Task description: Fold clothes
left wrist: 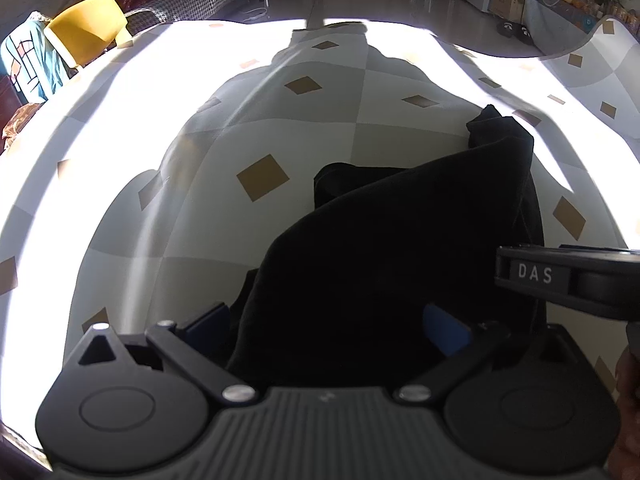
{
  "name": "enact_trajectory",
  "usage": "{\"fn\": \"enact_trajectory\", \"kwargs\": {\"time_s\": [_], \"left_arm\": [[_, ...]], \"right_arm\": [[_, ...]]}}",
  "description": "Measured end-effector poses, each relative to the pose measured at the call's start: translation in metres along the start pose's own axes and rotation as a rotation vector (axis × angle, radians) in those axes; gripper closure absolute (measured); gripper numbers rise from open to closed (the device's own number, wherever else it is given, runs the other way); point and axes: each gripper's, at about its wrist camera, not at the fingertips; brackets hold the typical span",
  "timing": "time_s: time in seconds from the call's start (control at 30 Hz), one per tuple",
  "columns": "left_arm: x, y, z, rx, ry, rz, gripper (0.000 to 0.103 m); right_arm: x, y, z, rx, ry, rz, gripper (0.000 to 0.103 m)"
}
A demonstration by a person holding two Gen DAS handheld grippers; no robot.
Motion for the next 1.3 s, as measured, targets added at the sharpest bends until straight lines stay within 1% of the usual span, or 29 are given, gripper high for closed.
{"fn": "enact_trajectory", "kwargs": {"time_s": [0.27, 0.53, 1.07, 1.3], "left_arm": [[0.0, 0.004, 0.002, 0.016, -0.001, -0.028, 0.0], [-0.001, 0.006, 0.0, 0.016, -0.011, -0.039, 0.0], [-0.007, 0.017, -0.018, -0.048, -0.06, -0.068, 0.0], [-0.008, 0.019, -0.026, -0.058, -0.078, -0.071, 0.0]], "right_arm": [[0.001, 0.002, -0.004, -0.004, -0.013, -0.01, 0.044], [0.002, 0.005, -0.008, -0.008, -0.024, -0.023, 0.044], [-0.001, 0.01, -0.021, -0.014, -0.051, -0.019, 0.044], [-0.003, 0.012, -0.022, -0.021, -0.039, -0.018, 0.044]]}}
Point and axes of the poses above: each gripper's, at about its wrist camera, not at the fingertips, and y roughly the way its jaws point, z to its right, x to its underside, and after that the axes turned 10 degrees about -x, right-handed
